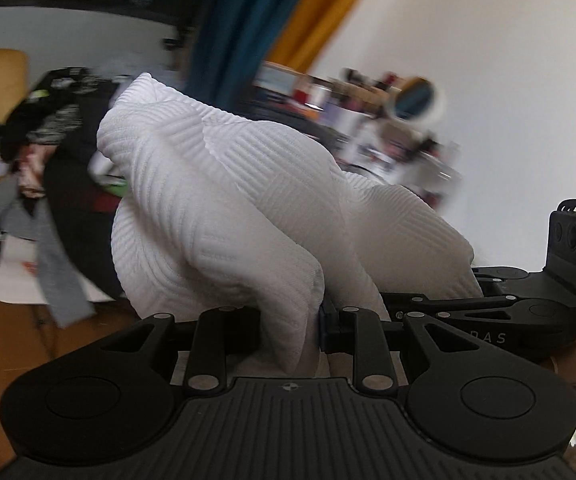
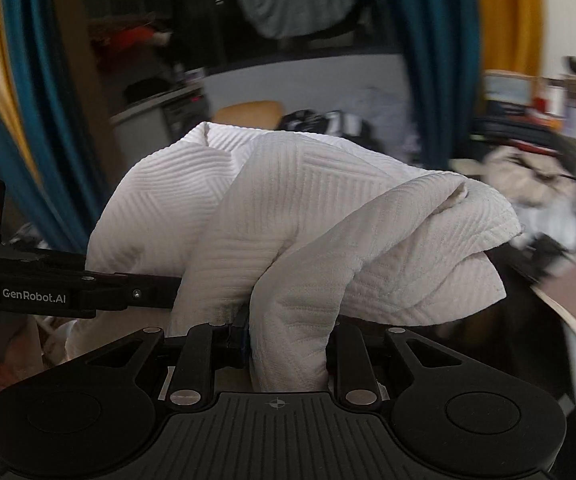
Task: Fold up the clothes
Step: 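Carry the folded sweater with both grippers over to the tan chair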
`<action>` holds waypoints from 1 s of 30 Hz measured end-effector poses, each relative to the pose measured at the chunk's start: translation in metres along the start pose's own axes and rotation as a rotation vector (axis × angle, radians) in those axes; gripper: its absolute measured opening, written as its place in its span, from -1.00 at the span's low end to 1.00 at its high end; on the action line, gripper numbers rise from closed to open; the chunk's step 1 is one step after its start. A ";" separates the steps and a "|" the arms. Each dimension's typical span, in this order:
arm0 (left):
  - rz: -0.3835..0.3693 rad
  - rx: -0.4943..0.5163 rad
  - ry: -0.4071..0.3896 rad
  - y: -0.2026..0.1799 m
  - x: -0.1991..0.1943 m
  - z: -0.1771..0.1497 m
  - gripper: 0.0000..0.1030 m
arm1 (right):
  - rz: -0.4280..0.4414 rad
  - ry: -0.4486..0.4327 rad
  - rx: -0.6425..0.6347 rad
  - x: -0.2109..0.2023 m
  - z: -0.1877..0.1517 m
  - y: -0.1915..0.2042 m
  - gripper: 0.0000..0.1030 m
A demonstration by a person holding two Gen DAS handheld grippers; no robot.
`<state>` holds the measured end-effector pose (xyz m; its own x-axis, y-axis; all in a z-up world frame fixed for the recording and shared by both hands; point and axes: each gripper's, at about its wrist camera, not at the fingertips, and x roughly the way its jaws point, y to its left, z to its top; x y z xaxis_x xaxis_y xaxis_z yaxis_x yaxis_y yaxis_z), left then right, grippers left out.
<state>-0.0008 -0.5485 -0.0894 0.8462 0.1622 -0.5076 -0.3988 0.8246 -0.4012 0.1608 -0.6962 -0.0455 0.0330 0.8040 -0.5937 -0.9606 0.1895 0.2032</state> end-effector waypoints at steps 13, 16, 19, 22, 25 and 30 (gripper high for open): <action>0.052 -0.058 0.005 0.192 0.102 0.162 -0.50 | 0.085 0.057 -0.076 0.223 0.179 -0.044 -0.63; 0.055 -0.057 -0.006 0.222 0.106 0.193 -0.50 | 0.090 0.022 -0.064 0.258 0.210 -0.051 -0.63; 0.071 -0.034 -0.005 0.248 0.103 0.215 -0.50 | 0.098 0.005 -0.053 0.293 0.233 -0.051 -0.63; 0.076 -0.036 0.006 0.286 0.103 0.240 -0.50 | 0.102 0.014 -0.054 0.331 0.252 -0.037 -0.63; 0.056 -0.040 0.017 0.337 0.094 0.256 -0.50 | 0.097 0.023 -0.057 0.370 0.270 -0.017 -0.63; 0.040 0.031 0.070 0.429 0.074 0.281 -0.50 | 0.058 -0.012 -0.002 0.447 0.290 0.050 -0.63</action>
<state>-0.0099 -0.0304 -0.0850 0.8027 0.1581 -0.5751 -0.4197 0.8348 -0.3563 0.2079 -0.1645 -0.0753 -0.0195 0.8205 -0.5714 -0.9617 0.1409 0.2352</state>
